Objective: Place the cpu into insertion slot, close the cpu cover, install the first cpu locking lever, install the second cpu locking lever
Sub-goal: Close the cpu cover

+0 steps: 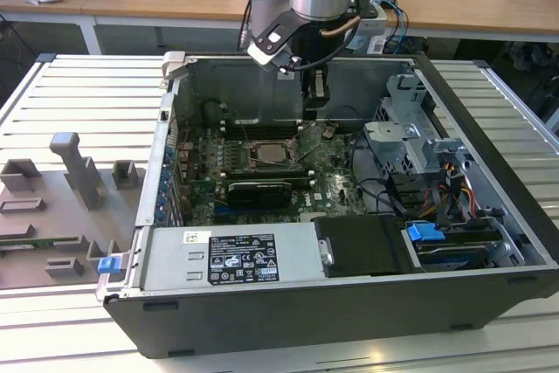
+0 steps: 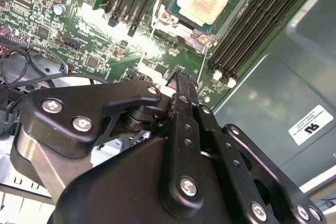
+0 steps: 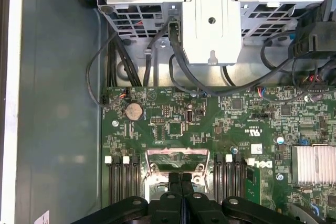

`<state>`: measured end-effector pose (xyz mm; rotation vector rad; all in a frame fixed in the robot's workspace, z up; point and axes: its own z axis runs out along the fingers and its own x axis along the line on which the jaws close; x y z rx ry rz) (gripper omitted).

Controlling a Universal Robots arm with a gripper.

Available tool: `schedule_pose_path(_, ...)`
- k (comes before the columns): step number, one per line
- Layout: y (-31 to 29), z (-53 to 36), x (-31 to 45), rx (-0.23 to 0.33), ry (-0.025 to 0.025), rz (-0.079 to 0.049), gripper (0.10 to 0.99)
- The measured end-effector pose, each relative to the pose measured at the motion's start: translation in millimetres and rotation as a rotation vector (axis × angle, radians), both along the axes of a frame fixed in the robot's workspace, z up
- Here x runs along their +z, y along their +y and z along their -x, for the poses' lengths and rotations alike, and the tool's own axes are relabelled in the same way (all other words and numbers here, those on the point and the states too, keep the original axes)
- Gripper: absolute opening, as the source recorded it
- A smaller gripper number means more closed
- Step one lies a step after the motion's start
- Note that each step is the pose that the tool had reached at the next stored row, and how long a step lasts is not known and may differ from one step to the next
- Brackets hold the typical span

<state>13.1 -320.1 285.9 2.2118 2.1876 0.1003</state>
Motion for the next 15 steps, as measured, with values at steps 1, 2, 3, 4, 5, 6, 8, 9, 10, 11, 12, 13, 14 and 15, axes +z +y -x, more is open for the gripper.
schedule_pose_path(1,0.0,-0.6,0.0,0.000,0.0000,0.000,0.106)
schedule_pose_path(2,0.0,-1.6,0.0,0.000,0.0000,0.000,0.106)
schedule_pose_path(3,0.0,-2.7,0.0,0.000,0.0000,0.000,0.106)
schedule_pose_path(4,0.0,-3.9,0.0,0.000,0.0000,0.000,0.106)
schedule_pose_path(5,0.0,-5.1,0.0,0.000,0.0000,0.000,0.106)
schedule_pose_path(6,0.0,-6.5,0.0,0.000,0.0000,0.000,0.106)
schedule_pose_path(8,0.0,-7.9,0.0,0.000,0.0000,0.000,0.106)
schedule_pose_path(9,0.0,-8.9,0.0,0.000,0.0000,0.000,0.106)
schedule_pose_path(10,0.0,-9.6,0.0,0.000,0.0000,0.000,0.106)
schedule_pose_path(11,0.0,-10.5,0.0,0.000,0.0000,0.000,0.106)
schedule_pose_path(12,0.0,-12.4,0.0,0.000,0.0000,0.000,0.106)
schedule_pose_path(13,0.0,-13.1,0.0,0.000,0.0000,0.000,0.106)
schedule_pose_path(14,0.0,-14.0,0.0,0.000,0.0000,0.000,0.106)
schedule_pose_path(15,0.0,-15.2,0.0,0.000,0.0000,0.000,0.106)
